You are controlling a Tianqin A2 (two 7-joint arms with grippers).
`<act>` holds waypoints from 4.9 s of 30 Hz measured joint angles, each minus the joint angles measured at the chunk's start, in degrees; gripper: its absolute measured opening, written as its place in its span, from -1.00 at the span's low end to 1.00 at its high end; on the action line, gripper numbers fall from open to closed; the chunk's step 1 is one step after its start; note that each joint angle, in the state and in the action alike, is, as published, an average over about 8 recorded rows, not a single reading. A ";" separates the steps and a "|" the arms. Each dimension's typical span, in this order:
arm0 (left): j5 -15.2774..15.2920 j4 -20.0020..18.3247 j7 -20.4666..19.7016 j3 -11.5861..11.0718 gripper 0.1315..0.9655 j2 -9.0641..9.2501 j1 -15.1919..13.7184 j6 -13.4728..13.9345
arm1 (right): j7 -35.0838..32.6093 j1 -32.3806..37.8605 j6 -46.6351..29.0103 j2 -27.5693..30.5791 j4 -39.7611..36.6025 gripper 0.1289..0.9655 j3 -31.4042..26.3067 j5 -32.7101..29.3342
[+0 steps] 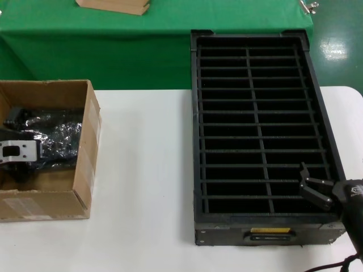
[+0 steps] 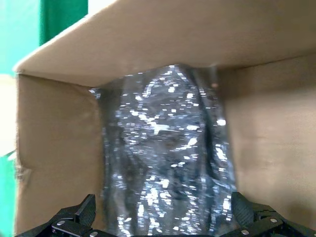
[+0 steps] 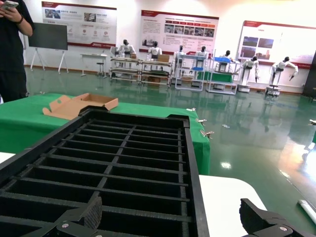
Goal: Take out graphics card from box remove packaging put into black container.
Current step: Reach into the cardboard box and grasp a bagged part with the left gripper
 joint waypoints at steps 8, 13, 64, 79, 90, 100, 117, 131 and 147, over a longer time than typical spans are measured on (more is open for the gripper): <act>-2.15 1.85 4.55 -4.93 0.98 1.35 -0.26 -4.47 | 0.00 0.00 0.00 0.00 0.00 1.00 0.00 0.00; -2.83 2.30 6.51 -7.06 0.98 1.65 -0.30 -6.39 | 0.00 0.00 0.00 0.00 0.00 1.00 0.00 0.00; 1.68 2.99 4.99 -9.10 1.00 2.52 0.63 -6.57 | 0.00 0.00 0.00 0.00 0.00 1.00 0.00 0.00; 0.22 3.40 6.55 -11.20 1.00 3.41 1.65 -9.87 | 0.00 0.00 0.00 0.00 0.00 1.00 0.00 0.00; -0.63 3.48 7.33 -12.35 1.00 3.89 2.69 -10.58 | 0.00 0.00 0.00 0.00 0.00 1.00 0.00 0.00; -4.07 3.48 11.99 -16.01 1.00 4.57 3.43 -13.25 | 0.00 0.00 0.00 0.00 0.00 1.00 0.00 0.00; -10.89 3.44 23.11 -23.14 0.82 4.82 3.85 -15.17 | 0.00 0.00 0.00 0.00 0.00 1.00 0.00 0.00; -11.88 3.55 24.45 -24.28 0.25 4.94 4.49 -15.44 | 0.00 0.00 0.00 0.00 0.00 1.00 0.00 0.00; -13.90 3.49 26.63 -26.43 -0.56 4.67 5.03 -15.02 | 0.00 0.00 0.00 0.00 0.00 1.00 0.00 0.00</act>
